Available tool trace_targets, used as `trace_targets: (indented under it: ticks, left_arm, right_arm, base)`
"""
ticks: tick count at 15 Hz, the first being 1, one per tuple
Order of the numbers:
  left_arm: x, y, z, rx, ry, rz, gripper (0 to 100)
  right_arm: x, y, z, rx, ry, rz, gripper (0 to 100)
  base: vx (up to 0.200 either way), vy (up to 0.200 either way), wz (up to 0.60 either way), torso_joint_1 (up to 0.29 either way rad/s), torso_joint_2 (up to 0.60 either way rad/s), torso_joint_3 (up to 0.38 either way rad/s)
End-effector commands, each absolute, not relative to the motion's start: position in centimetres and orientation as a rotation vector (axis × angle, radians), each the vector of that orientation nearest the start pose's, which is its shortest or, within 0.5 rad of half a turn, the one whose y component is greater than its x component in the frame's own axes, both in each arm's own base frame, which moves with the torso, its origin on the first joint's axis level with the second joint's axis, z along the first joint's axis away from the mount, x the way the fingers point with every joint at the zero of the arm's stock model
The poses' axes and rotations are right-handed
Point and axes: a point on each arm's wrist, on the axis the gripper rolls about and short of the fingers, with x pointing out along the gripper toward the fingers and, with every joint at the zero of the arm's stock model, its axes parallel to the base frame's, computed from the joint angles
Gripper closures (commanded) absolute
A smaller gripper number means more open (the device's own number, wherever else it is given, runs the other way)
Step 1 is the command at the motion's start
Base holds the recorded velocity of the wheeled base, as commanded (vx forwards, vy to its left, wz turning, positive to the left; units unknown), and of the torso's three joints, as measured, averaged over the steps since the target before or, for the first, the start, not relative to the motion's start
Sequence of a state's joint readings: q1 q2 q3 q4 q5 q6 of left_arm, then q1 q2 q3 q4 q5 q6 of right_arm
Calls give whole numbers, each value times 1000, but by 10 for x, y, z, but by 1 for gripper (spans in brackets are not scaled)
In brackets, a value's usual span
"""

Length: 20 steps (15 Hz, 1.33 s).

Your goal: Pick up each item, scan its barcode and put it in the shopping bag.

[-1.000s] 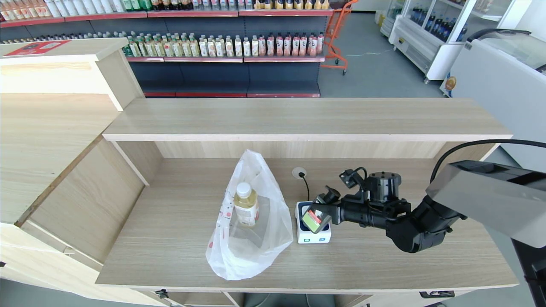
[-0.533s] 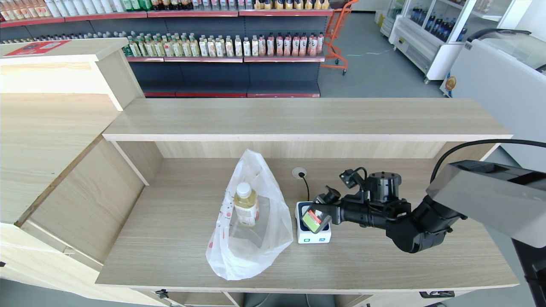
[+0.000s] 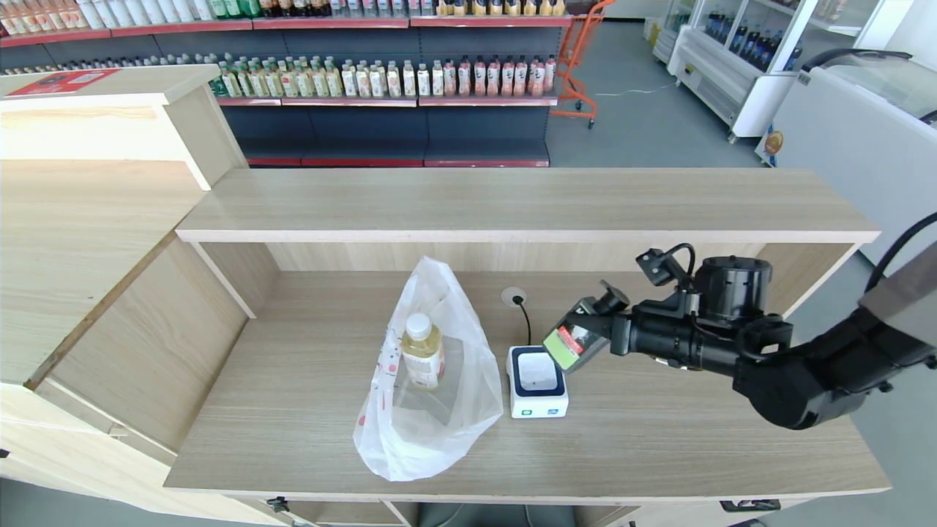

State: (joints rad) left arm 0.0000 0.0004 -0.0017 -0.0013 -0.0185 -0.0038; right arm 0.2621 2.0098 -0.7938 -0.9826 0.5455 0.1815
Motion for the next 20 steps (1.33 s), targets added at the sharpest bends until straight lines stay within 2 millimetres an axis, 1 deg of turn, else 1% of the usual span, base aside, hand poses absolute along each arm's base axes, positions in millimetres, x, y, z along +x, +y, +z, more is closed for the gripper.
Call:
trace_targets:
  ticks: [1,2,5,6,7,9,13,16,18,19,20]
  left_arm:
    - [-23,0,76,-5,-3,-18,0]
    - [-23,0,76,-5,-3,-18,0]
    - [-23,0,76,-3,-3,-18,0]
    - [-23,0,76,-3,-3,-18,0]
    - [-23,0,76,-5,-3,-18,0]
    - [-23,0,76,-5,-3,-18,0]
    - [-23,0,76,-5,-3,-18,0]
    - [-23,0,76,-5,-3,-18,0]
    - [-23,0,76,-5,-3,-18,0]
    - [-23,0,76,-5,-3,-18,0]
    - [-23,0,76,-5,-3,-18,0]
  right_arm:
    - [282,67,163,221,232,720,100]
    - [264,57,169,230,257,693,100]
    - [241,50,169,245,305,676,100]
    - [239,50,166,247,317,673,100]
    - [239,51,164,247,328,676,100]
    - [245,59,156,227,358,700,100]
    - [264,71,125,67,399,755,100]
    - [285,83,106,6,323,790,100]
    - [299,91,80,-93,256,822,100]
    - [304,93,66,-150,255,833,100]
    - [307,98,57,-194,257,855,100]
  base:
    - [0,200,0,2,7,7]
    - [0,200,0,2,2,2]
    - [0,200,0,3,-2,7]
    - [0,200,0,32,22,-7]
    - [0,0,0,0,0,0]
    - [0,0,0,0,0,0]
    - [0,0,0,0,0,0]
    - [0,0,0,0,0,0]
    - [0,0,0,0,0,0]
    - [0,0,0,0,0,0]
    - [0,0,0,0,0,0]
